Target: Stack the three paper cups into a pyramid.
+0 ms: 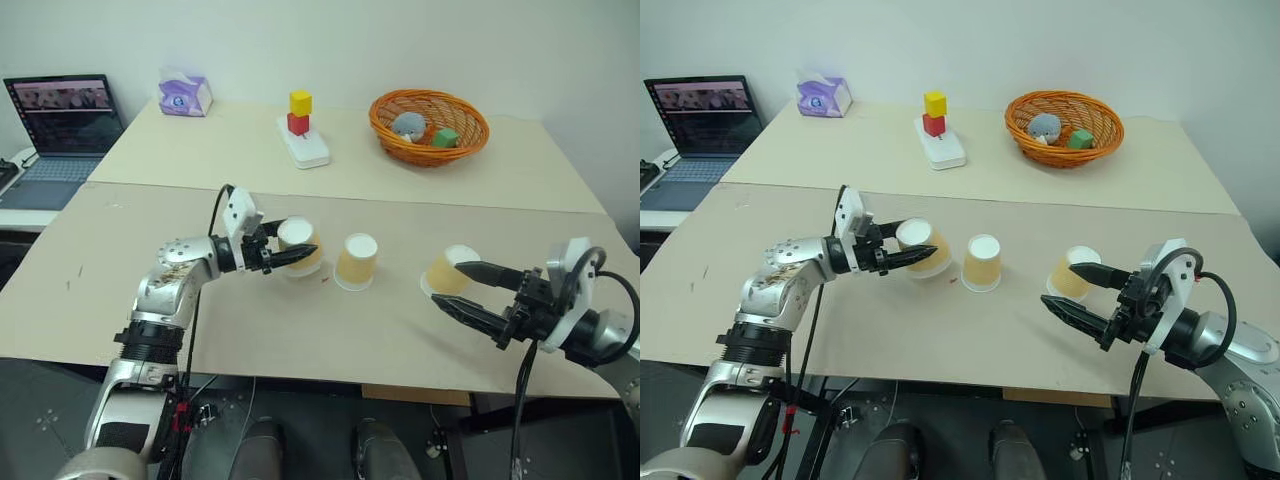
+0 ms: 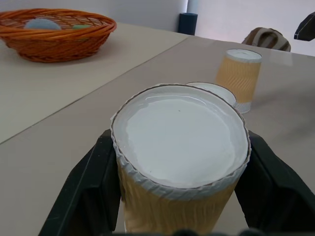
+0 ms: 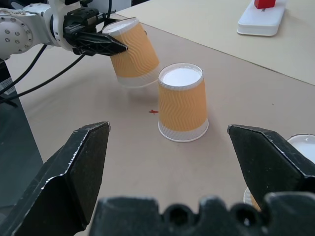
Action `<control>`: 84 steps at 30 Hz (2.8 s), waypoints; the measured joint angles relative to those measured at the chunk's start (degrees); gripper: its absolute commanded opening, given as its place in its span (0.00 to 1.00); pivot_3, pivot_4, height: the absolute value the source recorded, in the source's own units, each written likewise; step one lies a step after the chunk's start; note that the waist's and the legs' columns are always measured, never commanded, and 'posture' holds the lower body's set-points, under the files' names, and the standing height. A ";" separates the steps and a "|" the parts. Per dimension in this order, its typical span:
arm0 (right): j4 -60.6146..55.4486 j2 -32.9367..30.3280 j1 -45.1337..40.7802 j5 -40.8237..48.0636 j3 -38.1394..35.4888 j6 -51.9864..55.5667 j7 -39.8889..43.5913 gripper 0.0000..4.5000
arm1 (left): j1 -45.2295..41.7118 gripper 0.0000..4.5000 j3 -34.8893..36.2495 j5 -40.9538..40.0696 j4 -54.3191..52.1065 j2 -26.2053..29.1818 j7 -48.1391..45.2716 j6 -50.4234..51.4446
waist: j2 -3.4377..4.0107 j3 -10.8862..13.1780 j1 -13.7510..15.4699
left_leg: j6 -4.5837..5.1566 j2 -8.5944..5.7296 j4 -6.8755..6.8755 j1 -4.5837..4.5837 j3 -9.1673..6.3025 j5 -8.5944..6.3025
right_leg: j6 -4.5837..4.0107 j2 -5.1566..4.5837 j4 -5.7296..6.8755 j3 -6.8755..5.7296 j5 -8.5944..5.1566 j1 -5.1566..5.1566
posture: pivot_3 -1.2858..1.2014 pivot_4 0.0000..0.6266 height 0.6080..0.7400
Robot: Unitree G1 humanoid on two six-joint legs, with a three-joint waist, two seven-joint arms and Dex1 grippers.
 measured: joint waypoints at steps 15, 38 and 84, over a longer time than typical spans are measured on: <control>-0.94 0.30 1.25 0.01 -1.44 -0.01 -0.88 1.00 | -2.17 0.60 -1.07 3.47 6.48 -1.53 -0.77 -3.52 | 0.00 0.00 -0.39 | 0.00 0.00 0.00 0.00 -0.02 0.00 | 0.01 0.00 0.01 0.00 0.00 0.01 | 0.52 0.24 0.44; -1.68 0.61 2.45 0.01 -1.83 -0.02 -0.97 1.00 | -5.85 0.60 -2.66 6.99 11.27 -4.09 1.22 -6.13 | 0.00 0.00 -0.43 | 0.00 -0.01 0.00 -0.01 -0.02 0.00 | 0.01 0.00 0.00 0.00 0.00 0.00 | 0.52 0.24 0.44; 5.37 -1.06 2.11 -3.22 -9.26 -0.45 -3.91 1.00 | -9.17 1.00 5.47 -29.35 -26.52 8.10 1.33 37.26 | 0.09 0.06 -0.78 | -0.06 0.00 -0.14 0.35 0.00 0.04 | -0.02 0.03 0.02 0.05 -0.03 0.23 | 0.52 0.24 0.44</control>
